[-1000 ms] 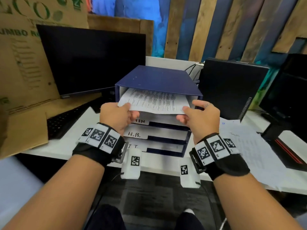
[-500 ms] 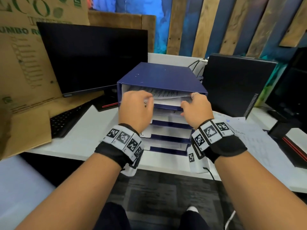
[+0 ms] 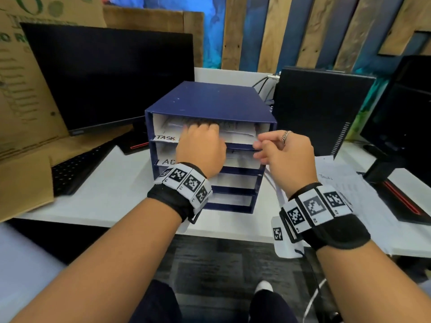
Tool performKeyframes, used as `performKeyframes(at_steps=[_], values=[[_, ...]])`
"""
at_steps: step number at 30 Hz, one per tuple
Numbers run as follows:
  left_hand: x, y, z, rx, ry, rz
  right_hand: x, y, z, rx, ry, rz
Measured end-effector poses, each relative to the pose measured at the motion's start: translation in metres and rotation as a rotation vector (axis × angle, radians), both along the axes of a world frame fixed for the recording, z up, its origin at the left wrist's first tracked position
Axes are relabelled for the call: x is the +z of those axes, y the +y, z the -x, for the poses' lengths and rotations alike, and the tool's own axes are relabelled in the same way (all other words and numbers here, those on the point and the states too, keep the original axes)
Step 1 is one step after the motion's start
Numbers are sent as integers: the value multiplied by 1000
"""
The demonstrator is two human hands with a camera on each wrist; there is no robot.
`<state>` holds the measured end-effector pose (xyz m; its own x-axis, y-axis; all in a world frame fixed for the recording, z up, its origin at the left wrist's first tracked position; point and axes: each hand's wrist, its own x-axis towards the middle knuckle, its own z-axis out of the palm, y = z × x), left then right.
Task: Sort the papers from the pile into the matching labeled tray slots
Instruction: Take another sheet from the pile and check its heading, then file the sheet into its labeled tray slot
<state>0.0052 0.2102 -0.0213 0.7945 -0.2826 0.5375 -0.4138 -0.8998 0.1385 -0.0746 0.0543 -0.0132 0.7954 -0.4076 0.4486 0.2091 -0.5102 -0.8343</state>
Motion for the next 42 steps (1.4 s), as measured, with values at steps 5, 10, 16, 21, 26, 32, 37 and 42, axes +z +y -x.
performKeyframes(at_steps=[5, 10, 16, 21, 26, 32, 37, 42], values=[[-20, -48, 36, -240, -130, 350, -36, -51, -5, -187, 187, 62], [-48, -107, 59, -393, 155, 394, -86, -116, 4, -317, 562, 267], [-87, -169, 53, -416, 571, 414, -106, -177, 28, -329, 928, 444], [-100, -208, 41, -338, 839, 265, -110, -191, 33, -252, 996, 626], [-100, -228, 31, -254, 906, 347, -109, -197, 29, -229, 1010, 707], [-95, -247, 29, -274, 922, 436, -107, -201, 28, -202, 1014, 707], [-94, -263, 48, -158, 788, 64, -108, -201, 28, -190, 1005, 706], [-95, -267, 37, -8, 903, 102, -109, -199, 28, -203, 1009, 714]])
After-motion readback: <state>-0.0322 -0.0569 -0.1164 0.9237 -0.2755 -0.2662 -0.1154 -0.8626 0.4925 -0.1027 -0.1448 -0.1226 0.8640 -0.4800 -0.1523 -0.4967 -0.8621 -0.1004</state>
